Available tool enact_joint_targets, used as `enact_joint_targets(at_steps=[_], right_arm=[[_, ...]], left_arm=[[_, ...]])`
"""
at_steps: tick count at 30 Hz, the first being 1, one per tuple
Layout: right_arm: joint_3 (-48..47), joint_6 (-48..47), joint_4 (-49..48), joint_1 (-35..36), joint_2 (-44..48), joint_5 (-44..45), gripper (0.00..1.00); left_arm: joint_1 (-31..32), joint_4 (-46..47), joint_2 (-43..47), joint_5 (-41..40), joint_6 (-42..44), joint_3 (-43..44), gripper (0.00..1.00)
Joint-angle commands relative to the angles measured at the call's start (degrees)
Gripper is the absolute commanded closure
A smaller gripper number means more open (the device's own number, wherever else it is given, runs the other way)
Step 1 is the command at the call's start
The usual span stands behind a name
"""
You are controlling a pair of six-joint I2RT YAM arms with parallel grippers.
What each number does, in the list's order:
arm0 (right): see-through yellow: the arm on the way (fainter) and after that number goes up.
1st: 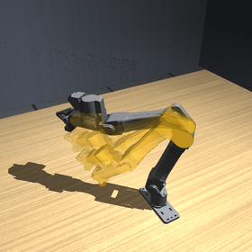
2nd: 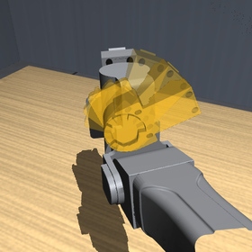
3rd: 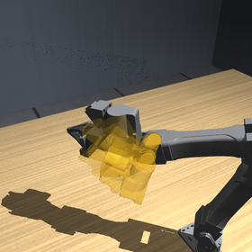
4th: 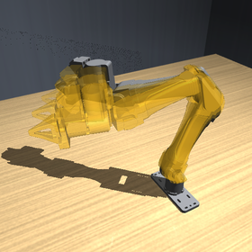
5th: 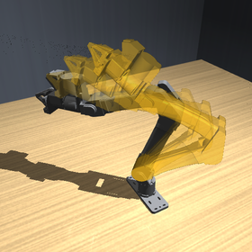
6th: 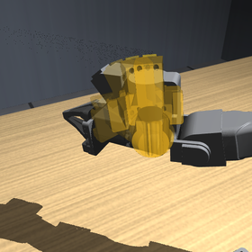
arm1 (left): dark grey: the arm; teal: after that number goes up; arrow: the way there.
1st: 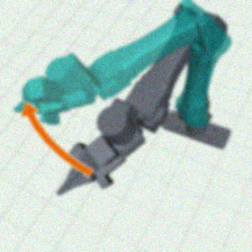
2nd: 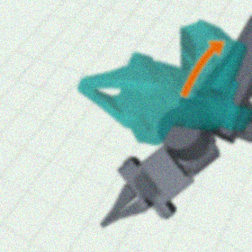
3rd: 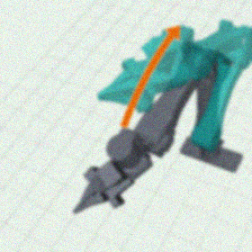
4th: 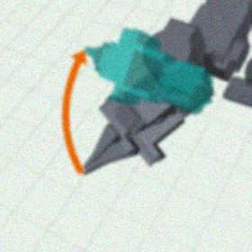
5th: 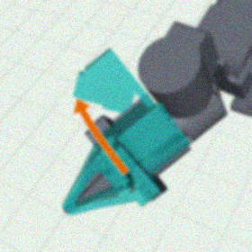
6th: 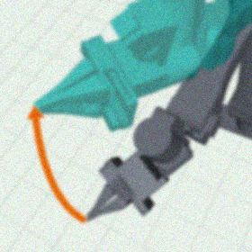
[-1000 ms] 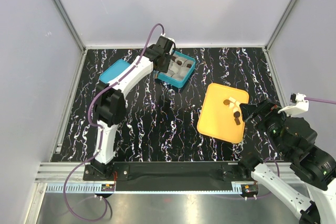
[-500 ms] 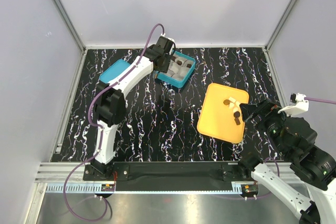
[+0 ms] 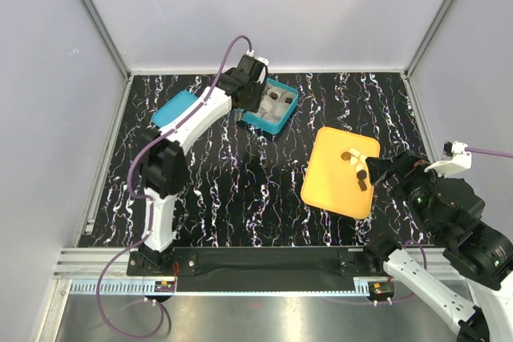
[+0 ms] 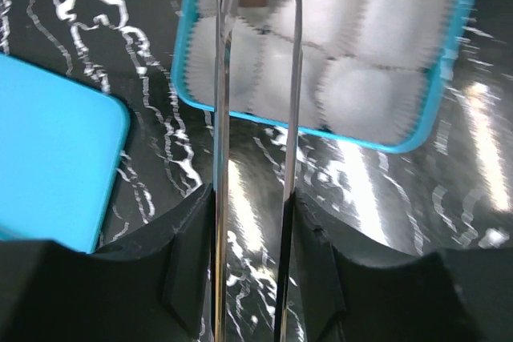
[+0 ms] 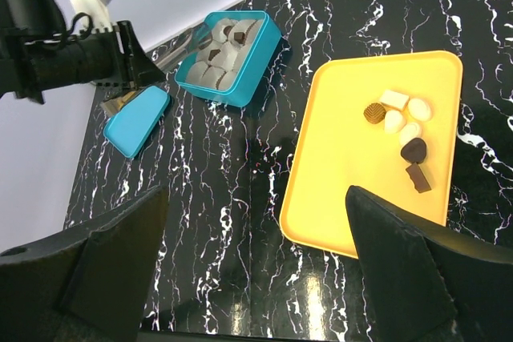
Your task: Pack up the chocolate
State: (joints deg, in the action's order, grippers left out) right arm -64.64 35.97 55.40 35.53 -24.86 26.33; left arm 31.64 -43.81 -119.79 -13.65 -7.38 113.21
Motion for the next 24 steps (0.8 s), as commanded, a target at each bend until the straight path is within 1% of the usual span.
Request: enact_joint_targets(at_steps=[1,3,4,6,7,9,10,14,15,19,20,21,24], right_arm=[[-2.7,0.2,-0.9,0.4,-1.0,0.6,0.00],[-3.3,0.3,-0.6,0.3,-0.9,0.7,0.00],[-3.6,0.6,-0.4,0.3,-0.8,0.7,0.00],[-3.9,0.9,-0.2,0.3,-0.6,0.7,0.00],[-4.1,1.0,0.1,0.3,-0.5,0.7,0.00],[-4.6,1.2,0.9,0.3,-0.5,0.9,0.00],[-4.9,1.2,1.4,0.2,-0.5,1.1,0.00],[-6.8,1.2,2.8,0.3,-0.1,2.8,0.00],[-7.2,0.9,3.0,0.3,0.0,3.2,0.00],[-8.9,0.2,4.0,0.3,-0.1,4.6,0.00],[-9.4,0.2,4.4,0.2,-0.1,4.9,0.00],[-9.6,0.2,4.5,0.2,-0.2,5.0,0.00],[-10.2,0.3,4.8,0.3,-0.2,4.9,0.00]], left_arm=[[4.5,4.1,10.5,6.1,-0.4,-2.0,0.54],[6.9,5.3,12.9,6.0,-0.5,-3.7,0.53],[9.6,5.7,13.6,5.5,-0.4,-5.3,0.53],[12.5,6.5,15.1,4.5,-0.2,-6.5,0.53],[15.1,6.8,15.5,4.3,-0.4,-7.1,0.53],[17.6,7.6,15.9,5.2,-1.8,-8.5,0.53],[20.2,7.8,15.9,6.3,-2.2,-8.9,0.53],[26.6,7.4,14.4,4.0,-5.4,-9.2,0.53],[27.8,7.4,14.1,3.5,-7.3,-9.5,0.52],[33.8,9.6,12.5,4.3,-10.2,-11.1,0.50],[34.7,9.6,11.5,3.9,-10.6,-10.9,0.48],[36.4,9.7,10.8,3.4,-11.5,-10.6,0.48],[38.5,9.8,8.7,3.1,-12.8,-10.4,0.47]])
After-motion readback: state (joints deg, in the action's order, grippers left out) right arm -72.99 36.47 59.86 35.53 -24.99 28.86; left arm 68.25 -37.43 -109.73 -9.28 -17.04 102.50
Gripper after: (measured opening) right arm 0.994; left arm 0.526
